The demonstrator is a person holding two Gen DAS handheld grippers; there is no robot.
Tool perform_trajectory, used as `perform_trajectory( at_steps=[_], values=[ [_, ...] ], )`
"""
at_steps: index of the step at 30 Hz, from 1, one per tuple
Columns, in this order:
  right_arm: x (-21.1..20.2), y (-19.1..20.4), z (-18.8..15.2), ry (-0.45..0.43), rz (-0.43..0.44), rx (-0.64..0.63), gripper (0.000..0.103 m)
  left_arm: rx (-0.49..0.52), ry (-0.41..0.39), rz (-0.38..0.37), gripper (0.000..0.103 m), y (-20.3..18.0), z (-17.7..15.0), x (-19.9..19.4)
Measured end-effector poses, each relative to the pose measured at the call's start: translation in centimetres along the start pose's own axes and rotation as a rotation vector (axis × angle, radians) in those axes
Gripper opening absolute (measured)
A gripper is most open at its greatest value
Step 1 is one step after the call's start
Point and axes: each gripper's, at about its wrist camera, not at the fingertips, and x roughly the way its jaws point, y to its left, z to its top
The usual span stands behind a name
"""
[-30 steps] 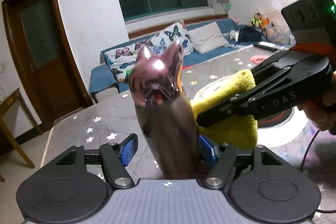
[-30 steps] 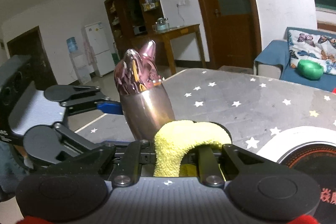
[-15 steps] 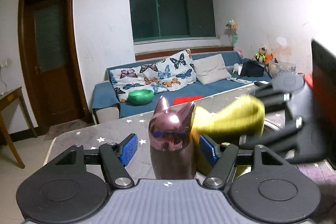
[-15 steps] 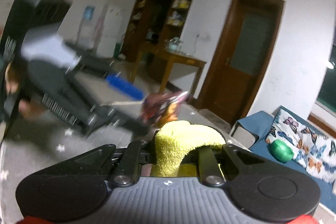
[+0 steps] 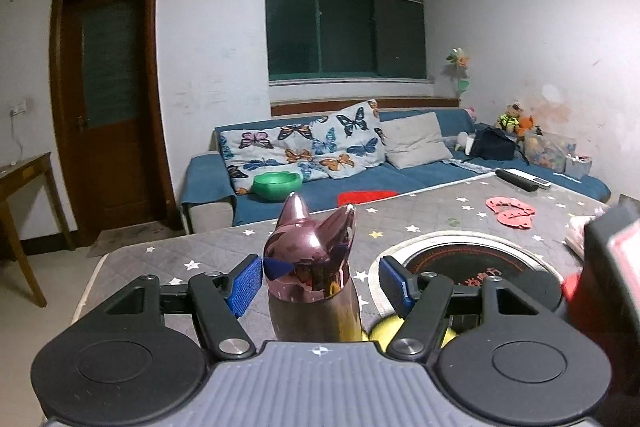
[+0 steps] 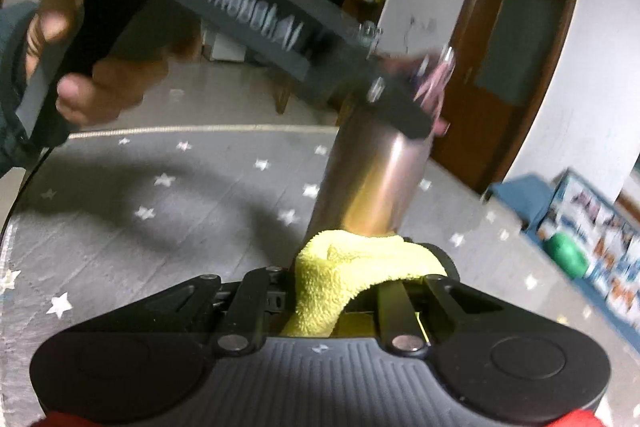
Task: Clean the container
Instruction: 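Rub the yellow cloth along the bottle side while left gripper holds it upright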
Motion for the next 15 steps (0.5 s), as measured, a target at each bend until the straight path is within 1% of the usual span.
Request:
perform_trajectory(
  at_steps=[3,5,6,7,10,13,15],
  values=[
    [1.1,0.5,-0.8,0.043,0.021,0.022,0.014,-0.004,0.0,0.014,0.067,-0.2,-0.1,0.2],
    [1.2,0.8,-1.2,0.055,0.027,0.022,0.014,0.001,0.005,0.023,0.067,-0.4,-0.2,0.4],
    [1.3,0.9,-1.3,0.06,0.03,0.023,0.014,0.007,0.012,0.028,0.066,-0.4,-0.4,0.5],
    [1.3,0.9,-1.3,0.06,0.034,0.029,0.014,0.013,0.018,0.033,0.062,-0.5,-0.5,0.5],
    [0.6,0.0,-1.1,0.045,0.045,0.061,0.014,0.018,0.035,0.026,0.055,-0.4,-0.9,0.4],
    [-1.0,-1.5,0.0,0.006,0.025,0.093,0.014,0.025,0.039,0.014,0.055,0.0,-0.8,0.2],
    [-2.2,-2.3,0.9,-0.03,0.001,0.087,0.014,0.039,0.042,0.003,0.055,0.1,-0.8,0.2]
  ],
)
